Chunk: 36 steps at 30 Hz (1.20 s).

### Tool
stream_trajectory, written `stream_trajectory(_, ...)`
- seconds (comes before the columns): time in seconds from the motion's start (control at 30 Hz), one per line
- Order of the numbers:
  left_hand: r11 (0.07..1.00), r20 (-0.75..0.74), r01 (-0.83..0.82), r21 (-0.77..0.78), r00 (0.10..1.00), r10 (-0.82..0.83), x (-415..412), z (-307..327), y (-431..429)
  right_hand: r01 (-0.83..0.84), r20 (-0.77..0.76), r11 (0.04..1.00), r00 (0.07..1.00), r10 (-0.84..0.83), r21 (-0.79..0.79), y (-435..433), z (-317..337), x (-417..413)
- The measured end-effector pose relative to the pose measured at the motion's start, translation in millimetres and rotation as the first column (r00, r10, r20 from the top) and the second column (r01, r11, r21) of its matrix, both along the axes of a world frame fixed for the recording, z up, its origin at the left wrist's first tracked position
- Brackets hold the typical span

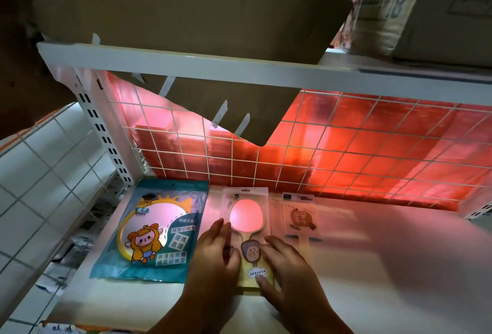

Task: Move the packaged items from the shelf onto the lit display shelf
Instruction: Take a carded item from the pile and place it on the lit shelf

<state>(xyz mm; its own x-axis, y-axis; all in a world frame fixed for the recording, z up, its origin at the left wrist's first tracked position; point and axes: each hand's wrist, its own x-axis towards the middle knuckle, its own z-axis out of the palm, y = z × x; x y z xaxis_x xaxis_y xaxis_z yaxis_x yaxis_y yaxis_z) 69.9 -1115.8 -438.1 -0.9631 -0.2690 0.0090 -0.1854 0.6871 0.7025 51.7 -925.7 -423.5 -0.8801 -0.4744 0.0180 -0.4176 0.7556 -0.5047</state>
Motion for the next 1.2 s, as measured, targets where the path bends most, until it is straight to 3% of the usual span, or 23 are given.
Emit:
stream_trajectory(0.1, 0.999, -0.022, -0.018, 0.041, 1.000, 0.018, 1.6, 1.2, 1.1, 0.148, -0.182, 0.987, 0.971, -0.158, -0.070, 9.0, -1.9, -6.5)
stream_trajectory(0.17, 0.998, -0.028, -0.028, 0.055, 0.999, 0.030, 1.7, 0.9, 1.9, 0.221, -0.231, 0.975, 0.947, -0.223, -0.033, 19.7, -0.7, -21.8)
stream_trajectory(0.3, 0.999, -0.030, -0.036, 0.040, 0.999, 0.037, 1.6, -0.3, 2.4, 0.223, -0.106, 0.963, 0.972, -0.208, 0.154, 40.3, -10.7, -54.0)
stream_trajectory(0.43, 0.999, -0.034, -0.040, 0.027, 0.999, 0.041, 1.1, -0.7, 2.4, 0.206, -0.114, 0.956, 0.976, -0.185, 0.210, 44.2, -24.4, -58.5)
stream_trajectory(0.93, 0.999, -0.008, -0.035, 0.013, 0.999, 0.035, 2.3, 1.8, 4.0, 0.243, -0.215, 0.959, 0.954, -0.210, 0.142, 46.2, -24.5, -62.3)
stream_trajectory(1.07, 1.000, -0.019, -0.024, 0.016, 1.000, 0.024, 2.4, 3.5, 2.9, 0.225, -0.149, 0.965, 0.967, -0.204, 0.135, 44.6, -14.7, -59.2)
stream_trajectory(1.2, 0.999, -0.023, -0.019, 0.036, 1.000, 0.020, 2.4, 2.0, 1.6, 0.243, -0.076, 0.970, 0.967, -0.242, 0.010, 44.9, -2.7, -52.8)
